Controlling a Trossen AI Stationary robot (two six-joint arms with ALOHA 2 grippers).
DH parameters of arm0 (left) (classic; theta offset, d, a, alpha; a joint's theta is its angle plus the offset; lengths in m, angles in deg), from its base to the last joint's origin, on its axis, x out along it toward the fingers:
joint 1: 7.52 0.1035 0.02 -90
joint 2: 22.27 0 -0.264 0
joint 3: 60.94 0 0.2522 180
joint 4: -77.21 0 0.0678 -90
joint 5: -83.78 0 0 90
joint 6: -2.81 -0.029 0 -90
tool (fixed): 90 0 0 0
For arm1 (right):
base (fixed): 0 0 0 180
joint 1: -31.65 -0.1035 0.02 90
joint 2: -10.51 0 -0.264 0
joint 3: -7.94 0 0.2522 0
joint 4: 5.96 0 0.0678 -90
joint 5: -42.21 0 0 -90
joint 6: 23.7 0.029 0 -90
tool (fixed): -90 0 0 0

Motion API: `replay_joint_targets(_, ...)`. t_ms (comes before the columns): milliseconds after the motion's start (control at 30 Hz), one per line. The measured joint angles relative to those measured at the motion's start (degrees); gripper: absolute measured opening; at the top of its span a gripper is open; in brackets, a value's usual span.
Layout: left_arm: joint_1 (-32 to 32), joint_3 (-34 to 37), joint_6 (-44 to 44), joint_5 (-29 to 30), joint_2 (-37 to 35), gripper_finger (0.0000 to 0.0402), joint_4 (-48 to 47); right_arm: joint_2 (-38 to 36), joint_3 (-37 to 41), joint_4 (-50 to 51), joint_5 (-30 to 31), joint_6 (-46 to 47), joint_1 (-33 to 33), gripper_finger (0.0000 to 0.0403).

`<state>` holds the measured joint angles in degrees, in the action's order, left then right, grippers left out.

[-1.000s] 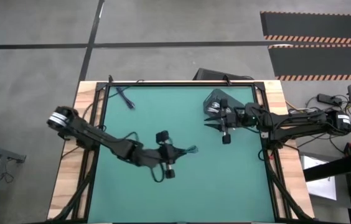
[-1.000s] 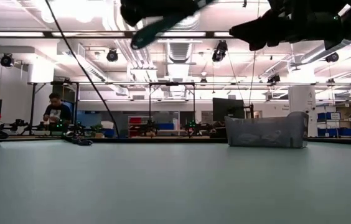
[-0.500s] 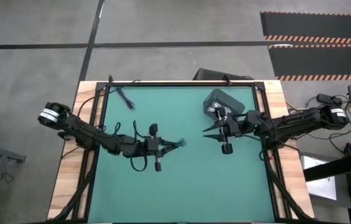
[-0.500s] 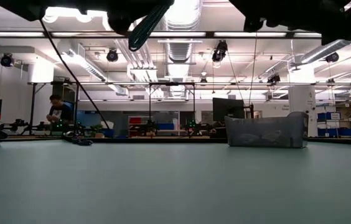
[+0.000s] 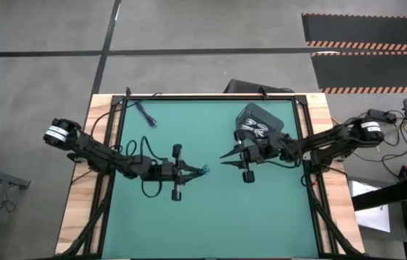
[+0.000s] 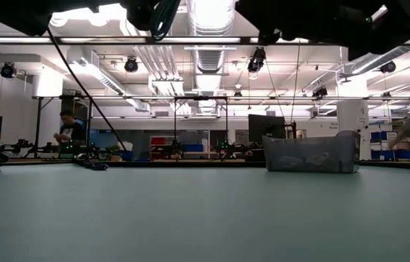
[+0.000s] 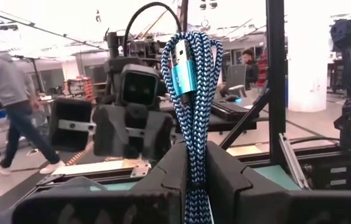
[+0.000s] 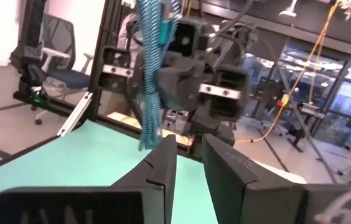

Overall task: Pick and place USB-C Cables
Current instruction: Put the blue charger cable into the black container

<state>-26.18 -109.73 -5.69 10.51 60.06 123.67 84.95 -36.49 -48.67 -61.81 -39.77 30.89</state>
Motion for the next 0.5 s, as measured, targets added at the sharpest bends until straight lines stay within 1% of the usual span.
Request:
replay_joint_targets(167, 0.1, 0.0, 0.0, 0.0, 0.0, 0.002, 2.3, 4.4, -3.1, 0.0, -0.1, -0.4, -1.0, 0.0068)
replay_joint_targets(267, 0.2, 0.0, 0.0, 0.0, 0.0, 0.002, 2.7, 6.2, -4.7, 0.0, -0.2, 1.1, -1.0, 0.0068)
replay_joint_targets(433, 0.3, 0.1, -0.6, 0.0, 0.0, 0.002, 2.7, 8.0, -6.3, 0.0, -1.7, 2.1, -1.1, 0.0069)
replay_joint_targets(500, 0.3, 0.1, -0.9, 0.0, 0.0, 0.002, 3.0, 8.6, -7.0, 0.0, -2.9, 2.8, -1.1, 0.0075)
